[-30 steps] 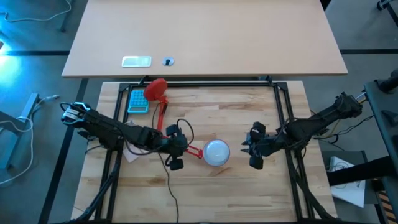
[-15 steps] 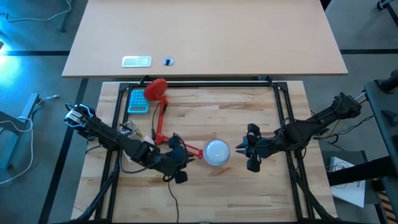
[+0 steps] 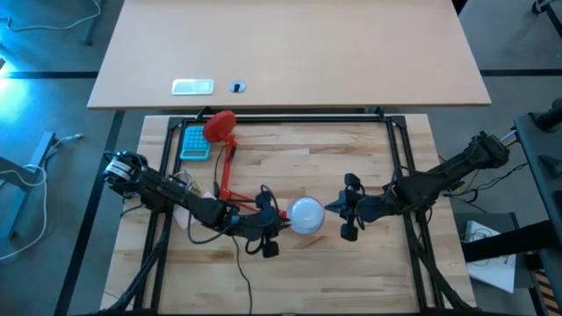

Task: Screw lightbulb
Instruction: Remove the light bulb from the lamp

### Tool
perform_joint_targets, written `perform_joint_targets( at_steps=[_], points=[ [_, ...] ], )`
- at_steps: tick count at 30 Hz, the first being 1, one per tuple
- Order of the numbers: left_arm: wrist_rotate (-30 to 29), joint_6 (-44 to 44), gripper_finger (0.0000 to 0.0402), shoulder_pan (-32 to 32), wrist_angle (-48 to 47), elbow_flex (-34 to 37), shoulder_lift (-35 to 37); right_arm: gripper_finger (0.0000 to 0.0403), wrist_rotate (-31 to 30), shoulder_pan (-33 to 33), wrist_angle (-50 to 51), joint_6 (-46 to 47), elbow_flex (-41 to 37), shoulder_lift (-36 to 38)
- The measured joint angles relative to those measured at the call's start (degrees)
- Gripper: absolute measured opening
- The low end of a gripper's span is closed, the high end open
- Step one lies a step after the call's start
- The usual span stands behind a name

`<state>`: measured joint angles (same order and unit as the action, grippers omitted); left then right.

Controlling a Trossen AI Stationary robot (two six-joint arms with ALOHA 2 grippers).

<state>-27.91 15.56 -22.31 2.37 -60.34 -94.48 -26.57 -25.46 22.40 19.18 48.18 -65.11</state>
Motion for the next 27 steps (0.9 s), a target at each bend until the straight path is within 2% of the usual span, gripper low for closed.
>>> perform_joint_targets(
  at_steps=[7, 11, 16, 27],
  points=[
    [-0.03, 0.18, 0.0046, 0.07, -0.92, 0.0, 0.11, 0.0001, 2.65, 0.01, -5.27, -1.9, 0.03, -5.14],
    [-0.04, 4.11, 0.0046, 0.09, -7.22, -0.02, 0.57, 0.0002, 3.22, -0.04, -7.05, -2.5, 0.86, -7.26],
    [-0.17, 9.24, 0.0046, -0.04, -15.89, -0.31, 1.12, 0.0002, 3.75, 0.39, -6.73, -3.85, 1.25, -7.58],
    [0.25, 9.1, 0.0046, -0.41, -22.43, 0.19, 5.67, 0.0002, 3.73, 1.21, -6.78, -4.01, 1.26, -7.4]
  ],
)
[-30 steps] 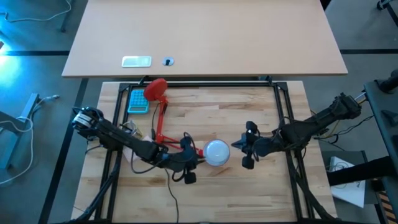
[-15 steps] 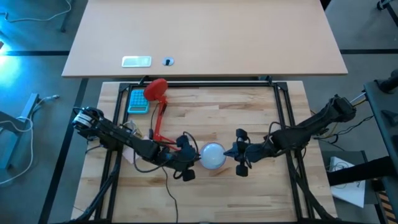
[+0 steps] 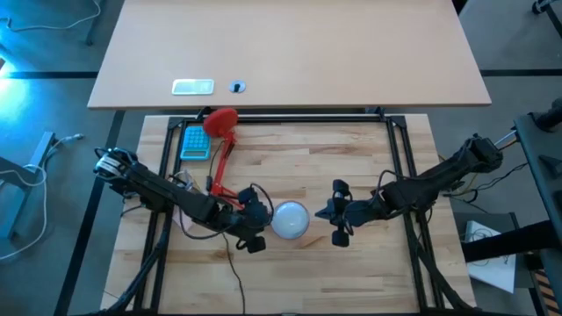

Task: Screw lightbulb
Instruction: Remove the light bulb from the lamp

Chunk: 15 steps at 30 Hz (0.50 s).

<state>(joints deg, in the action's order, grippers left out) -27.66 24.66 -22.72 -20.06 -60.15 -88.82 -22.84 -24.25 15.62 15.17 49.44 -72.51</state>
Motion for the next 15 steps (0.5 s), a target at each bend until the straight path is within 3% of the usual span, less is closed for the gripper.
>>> perform_joint_targets(
  at_steps=[4, 10, 15],
  points=[
    [-0.14, -0.33, 0.0046, -0.65, 0.22, -0.54, 4.75, 0.0002, -0.01, 0.62, 0.02, -0.35, -0.01, 0.0],
    [-0.33, 6.01, 0.0046, -1.3, -10.21, 1.08, 7.72, 0.0002, 0.44, 0.96, 0.46, -0.79, -0.01, -0.02],
    [0.52, 4.8, 0.0046, -1.26, 2.82, 6.61, 4.07, 0.0002, 0.43, 1.03, 0.39, -0.81, -0.01, -0.04]
  ],
)
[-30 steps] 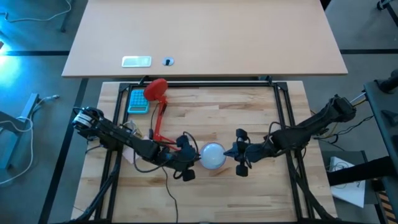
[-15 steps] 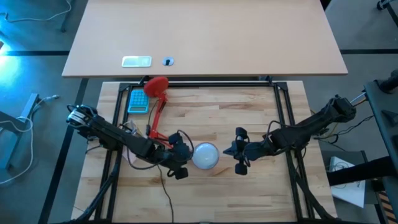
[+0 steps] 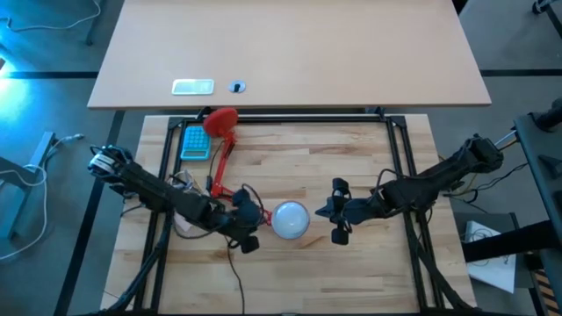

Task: Screw lightbulb
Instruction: Remove the light bulb from the lamp

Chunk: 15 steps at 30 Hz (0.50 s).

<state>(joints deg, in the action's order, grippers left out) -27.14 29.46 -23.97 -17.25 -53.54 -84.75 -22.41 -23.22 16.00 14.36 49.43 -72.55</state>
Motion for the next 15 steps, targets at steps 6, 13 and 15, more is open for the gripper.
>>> perform_joint_targets(
  at_steps=[6, 13, 15],
  points=[
    [2.21, -5.43, 0.0046, 1.15, 13.3, 0.97, -6.42, 0.0002, 0.11, 0.0, -0.25, 0.11, 0.0, -0.09],
    [2.17, -12.26, 0.0046, 3.1, 14.56, -5.01, -12.11, 0.0002, -0.03, 0.0, 13.97, 2.58, 2.25, 4.78],
    [2.2, -14.39, 0.0046, 3.59, 15.85, -6.79, -13.71, 0.0002, -0.22, 0.0, 17.77, 3.7, 2.62, 6.64]
  ],
)
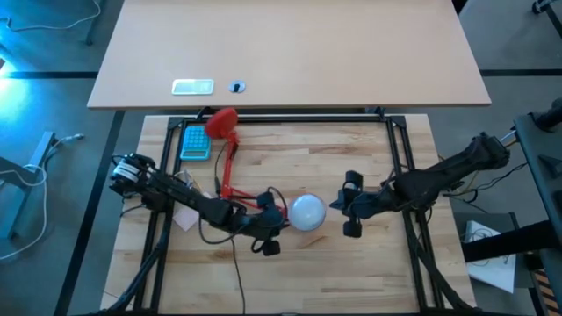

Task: Screw lightbulb
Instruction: Remove the light bulb from the lamp

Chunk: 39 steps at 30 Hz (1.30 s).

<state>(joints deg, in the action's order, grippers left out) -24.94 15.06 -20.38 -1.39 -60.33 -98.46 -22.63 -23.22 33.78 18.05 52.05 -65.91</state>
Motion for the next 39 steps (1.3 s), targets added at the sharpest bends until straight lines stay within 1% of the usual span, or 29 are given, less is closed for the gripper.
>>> perform_joint_targets(
  at_steps=[2, 4, 6, 8, 10, 14, 16, 21, 25, 34, 39],
  points=[
    [0.23, -0.65, 0.0046, 0.23, -0.37, -1.93, -0.94, 0.0002, -0.46, 0.02, 0.31, 0.55, 0.07, 1.62],
    [0.54, 0.14, 0.0046, 0.13, -3.59, -3.88, -1.06, 0.0002, -2.37, 0.02, 0.63, 1.2, -0.45, 2.86],
    [0.53, 4.12, 0.0046, -0.26, -9.17, -5.98, -0.71, 0.0002, -4.08, 0.02, 0.66, 1.92, -1.06, 3.04],
    [0.53, 8.07, 0.0046, -0.46, -12.46, -8.18, -0.13, 0.0002, -5.2, 0.04, 0.26, 2.45, -1.77, 2.73],
    [0.46, 8.52, 0.0046, -0.6, -12.05, -9.74, 0.36, 0.0002, -6.42, 0.33, -0.83, 2.4, -2.37, 1.64],
    [0.4, 2.72, 0.0046, -0.43, -7.14, -10.14, -0.56, 0.0002, -7.06, 1.34, -3.86, 1.59, -2.47, -0.5],
    [0.4, 0.35, 0.0046, -0.02, -6.13, -9.75, -1.13, 0.0002, -7.35, 1.88, -4.74, 1.46, -2.5, -0.87],
    [-0.09, -0.39, 0.0046, 0.72, -5.31, -9.71, -1.31, 0.0002, -7.47, 2.45, -5.72, 1.34, -2.6, -0.72],
    [-2.83, -0.43, 0.0046, 0.92, -5.3, -9.67, -1.32, 0.0002, -5.51, 2.45, -5.87, 1.07, -2.6, -0.57],
    [-3.05, -0.48, 0.0046, 2.13, -6.28, -8.77, -1.31, 0.0002, 2.97, 2.45, -8.35, -0.74, -2.6, -0.9],
    [-4.93, -0.48, 0.0046, 2.58, -6.29, -7.96, -1.31, 0.0002, 7.17, 2.38, -9.41, -0.75, -2.6, -0.85]
  ],
)
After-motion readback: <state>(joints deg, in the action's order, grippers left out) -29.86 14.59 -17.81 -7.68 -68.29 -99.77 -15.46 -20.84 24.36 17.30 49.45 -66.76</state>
